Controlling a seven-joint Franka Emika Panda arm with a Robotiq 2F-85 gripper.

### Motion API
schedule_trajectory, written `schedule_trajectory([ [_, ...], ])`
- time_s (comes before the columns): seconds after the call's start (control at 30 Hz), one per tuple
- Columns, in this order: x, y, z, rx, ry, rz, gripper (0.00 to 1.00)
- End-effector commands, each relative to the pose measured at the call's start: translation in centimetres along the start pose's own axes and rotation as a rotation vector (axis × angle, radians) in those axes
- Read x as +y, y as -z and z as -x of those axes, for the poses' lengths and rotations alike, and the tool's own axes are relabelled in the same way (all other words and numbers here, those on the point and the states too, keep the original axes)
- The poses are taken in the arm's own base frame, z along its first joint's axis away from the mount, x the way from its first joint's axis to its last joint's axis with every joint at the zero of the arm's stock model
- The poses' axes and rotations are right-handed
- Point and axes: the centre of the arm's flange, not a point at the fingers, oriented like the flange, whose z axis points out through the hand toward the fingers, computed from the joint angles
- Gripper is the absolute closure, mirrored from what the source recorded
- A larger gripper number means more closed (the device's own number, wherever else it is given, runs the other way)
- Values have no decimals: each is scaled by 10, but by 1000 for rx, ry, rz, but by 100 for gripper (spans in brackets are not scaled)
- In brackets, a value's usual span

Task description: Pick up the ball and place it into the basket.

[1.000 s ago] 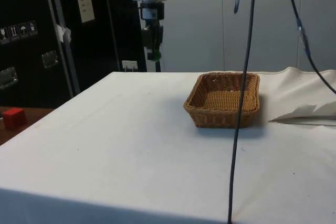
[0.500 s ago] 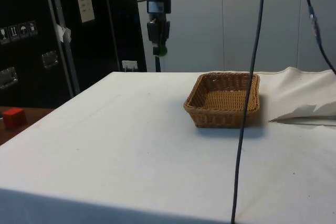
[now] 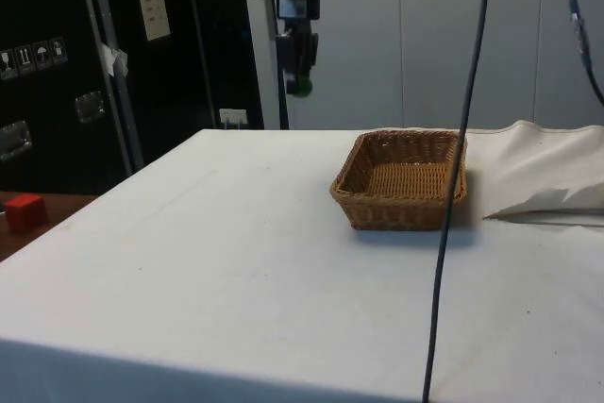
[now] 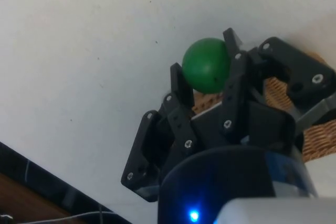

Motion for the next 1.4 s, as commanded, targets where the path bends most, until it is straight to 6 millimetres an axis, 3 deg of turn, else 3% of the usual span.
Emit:
schedule_trajectory([
  [0.0, -1, 3, 4, 3, -4, 17, 100],
  [0.37, -10, 15, 17, 14, 8, 28, 100],
  [1.0, -20, 6, 37, 67, 41, 75, 100],
  [1.23, -20, 11, 56, 54, 54, 95, 100],
  [1.3, -23, 12, 51, 52, 58, 80, 100],
  [1.37, -21, 12, 61, 48, 60, 96, 100],
])
